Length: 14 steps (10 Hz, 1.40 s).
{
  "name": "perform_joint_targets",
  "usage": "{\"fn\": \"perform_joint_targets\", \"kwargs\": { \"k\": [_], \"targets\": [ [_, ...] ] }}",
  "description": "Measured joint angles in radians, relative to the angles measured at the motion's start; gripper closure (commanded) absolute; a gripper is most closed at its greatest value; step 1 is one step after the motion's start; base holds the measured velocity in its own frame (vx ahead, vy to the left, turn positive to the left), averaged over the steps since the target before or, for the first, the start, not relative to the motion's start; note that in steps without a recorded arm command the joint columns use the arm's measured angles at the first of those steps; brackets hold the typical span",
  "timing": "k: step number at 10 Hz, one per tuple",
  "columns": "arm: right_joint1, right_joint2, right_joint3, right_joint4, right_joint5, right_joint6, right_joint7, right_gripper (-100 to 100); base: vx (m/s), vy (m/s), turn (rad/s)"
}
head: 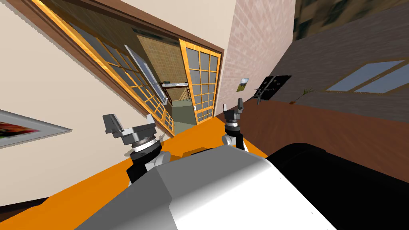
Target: Push the door open
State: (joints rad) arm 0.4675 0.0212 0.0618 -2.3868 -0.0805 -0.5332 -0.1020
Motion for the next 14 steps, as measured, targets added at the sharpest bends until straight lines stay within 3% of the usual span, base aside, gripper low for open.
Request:
{"fn": "perform_joint_targets", "kwargs": {
  "k": [5, 11, 14],
  "targets": [
    [-0.040, -0.034, 0.006, 0.118, -0.059, -0.027, -0.068, -100, 0.110, -0.028, 0.126],
    [-0.067, -0.058, 0.018, 0.229, -0.117, -0.060, -0.138, -100, 0.076, -0.015, 0.106],
    [-0.095, -0.068, 0.022, 0.304, -0.152, -0.078, -0.177, -100, 0.089, -0.041, 0.121]
  ]
}}
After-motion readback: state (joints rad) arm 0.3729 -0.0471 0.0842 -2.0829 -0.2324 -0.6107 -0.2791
